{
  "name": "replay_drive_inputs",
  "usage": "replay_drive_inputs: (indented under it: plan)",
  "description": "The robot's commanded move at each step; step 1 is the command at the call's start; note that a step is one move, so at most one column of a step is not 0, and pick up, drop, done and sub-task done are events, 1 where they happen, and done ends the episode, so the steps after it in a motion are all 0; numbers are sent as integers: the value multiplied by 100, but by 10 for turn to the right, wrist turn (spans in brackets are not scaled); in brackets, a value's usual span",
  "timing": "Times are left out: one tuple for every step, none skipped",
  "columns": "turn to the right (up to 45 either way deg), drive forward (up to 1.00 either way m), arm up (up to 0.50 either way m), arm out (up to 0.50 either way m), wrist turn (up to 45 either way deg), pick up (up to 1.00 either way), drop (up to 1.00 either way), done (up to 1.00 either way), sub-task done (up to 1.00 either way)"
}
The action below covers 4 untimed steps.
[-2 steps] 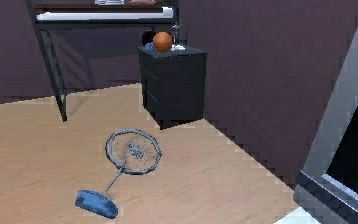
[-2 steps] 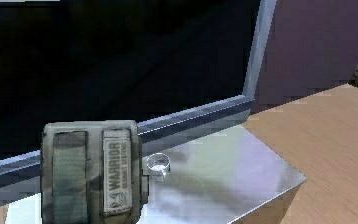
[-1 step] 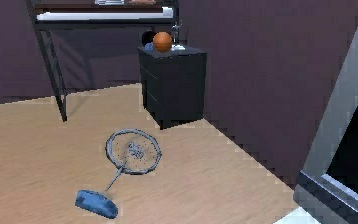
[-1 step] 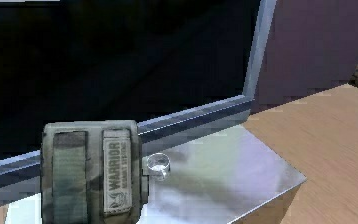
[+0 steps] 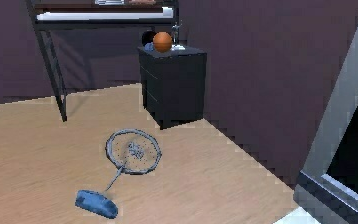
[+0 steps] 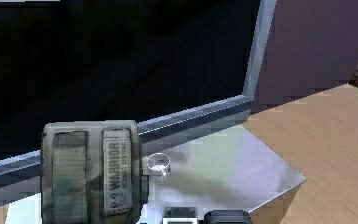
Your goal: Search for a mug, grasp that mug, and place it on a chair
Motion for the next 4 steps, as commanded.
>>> replay_drive_inputs:
  plan:
    - [0, 0, 0, 26, 0, 0, 0, 0, 0]
    - [0, 0, 0, 0, 450, 0, 0, 0, 0]
    - [0, 0, 0, 0, 450, 0, 0, 0, 0]
    - [0, 0, 0, 0, 450, 0, 0, 0, 0]
